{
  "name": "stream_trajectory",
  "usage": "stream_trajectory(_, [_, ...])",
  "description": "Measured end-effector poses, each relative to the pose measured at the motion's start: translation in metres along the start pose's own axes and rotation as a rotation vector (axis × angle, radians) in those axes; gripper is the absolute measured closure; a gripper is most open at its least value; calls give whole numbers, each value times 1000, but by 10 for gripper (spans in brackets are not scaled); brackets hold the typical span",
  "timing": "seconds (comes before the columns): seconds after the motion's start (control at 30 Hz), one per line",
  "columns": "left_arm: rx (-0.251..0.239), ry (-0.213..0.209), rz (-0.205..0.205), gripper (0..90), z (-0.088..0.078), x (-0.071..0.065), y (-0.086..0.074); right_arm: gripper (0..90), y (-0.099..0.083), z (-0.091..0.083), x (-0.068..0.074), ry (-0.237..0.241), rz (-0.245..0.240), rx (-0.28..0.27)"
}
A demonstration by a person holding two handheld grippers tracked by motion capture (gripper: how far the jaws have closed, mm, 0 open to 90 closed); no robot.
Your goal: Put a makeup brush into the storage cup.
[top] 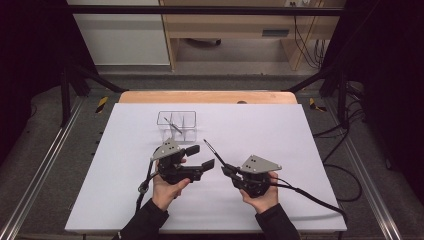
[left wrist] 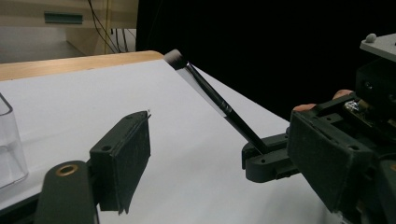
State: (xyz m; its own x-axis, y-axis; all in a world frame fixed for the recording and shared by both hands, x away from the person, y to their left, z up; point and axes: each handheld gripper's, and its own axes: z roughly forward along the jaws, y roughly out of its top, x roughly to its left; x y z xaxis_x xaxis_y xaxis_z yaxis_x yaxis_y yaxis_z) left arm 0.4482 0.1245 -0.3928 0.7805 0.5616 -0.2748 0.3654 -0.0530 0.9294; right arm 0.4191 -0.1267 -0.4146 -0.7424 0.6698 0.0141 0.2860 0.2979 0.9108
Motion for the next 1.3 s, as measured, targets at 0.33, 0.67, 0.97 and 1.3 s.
stream_trajectory(0.33, [-16, -9, -30, 261, 10, -1, -2, 842, 2, 0, 2, 9, 3, -10])
stream_trajectory(0.67, [-30, -31, -65, 426, 16, 0, -3, 842, 1, 1, 3, 14, 1, -10])
stream_trajectory(0.97, [-36, -59, -106, 582, 16, 1, -2, 842, 1, 2, 4, 20, 0, -12])
stream_trajectory(1.3, [-45, -63, -126, 696, 15, 2, -3, 842, 1, 3, 5, 29, 0, -14])
